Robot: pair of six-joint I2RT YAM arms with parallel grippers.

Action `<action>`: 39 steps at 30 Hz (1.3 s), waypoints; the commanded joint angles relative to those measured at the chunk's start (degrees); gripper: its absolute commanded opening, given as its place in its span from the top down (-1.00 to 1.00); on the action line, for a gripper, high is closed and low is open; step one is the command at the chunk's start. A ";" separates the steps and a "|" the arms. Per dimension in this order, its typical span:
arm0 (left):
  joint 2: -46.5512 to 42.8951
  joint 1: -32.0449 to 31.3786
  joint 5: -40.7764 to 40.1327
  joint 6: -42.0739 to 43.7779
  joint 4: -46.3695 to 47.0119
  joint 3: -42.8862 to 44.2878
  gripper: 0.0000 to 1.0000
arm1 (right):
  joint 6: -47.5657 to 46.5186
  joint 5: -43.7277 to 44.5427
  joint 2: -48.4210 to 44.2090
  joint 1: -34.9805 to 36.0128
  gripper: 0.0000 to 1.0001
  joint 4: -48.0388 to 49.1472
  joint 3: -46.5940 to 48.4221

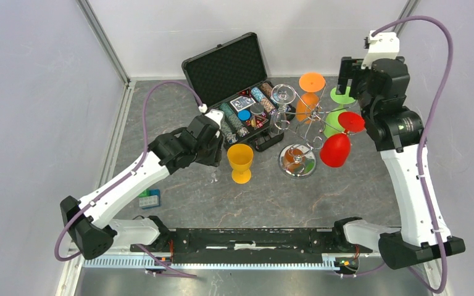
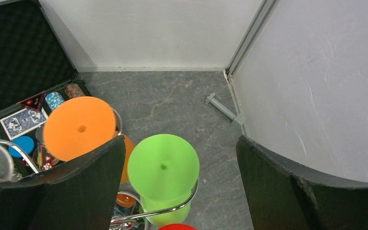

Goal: Take the wine glass off the wine glass rack

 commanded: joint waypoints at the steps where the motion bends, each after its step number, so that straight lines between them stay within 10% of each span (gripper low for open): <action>1: -1.27 1.07 -1.07 4.40 0.50 4.00 -0.12 | 4.93 -9.94 -2.11 -5.28 -0.79 0.63 -0.49; 12: -7.42 1.67 -3.00 4.98 1.28 7.58 -0.99 | 12.01 -14.23 -8.46 -14.12 -0.80 -2.01 -6.79; 24: -11.65 1.68 -0.75 4.38 5.46 5.59 -1.00 | 30.81 -22.15 -19.79 -19.49 -0.82 2.35 -19.74; 39: -12.60 1.68 0.58 4.55 6.05 4.25 -1.00 | 45.37 -17.29 -28.81 -19.49 -0.30 7.69 -32.35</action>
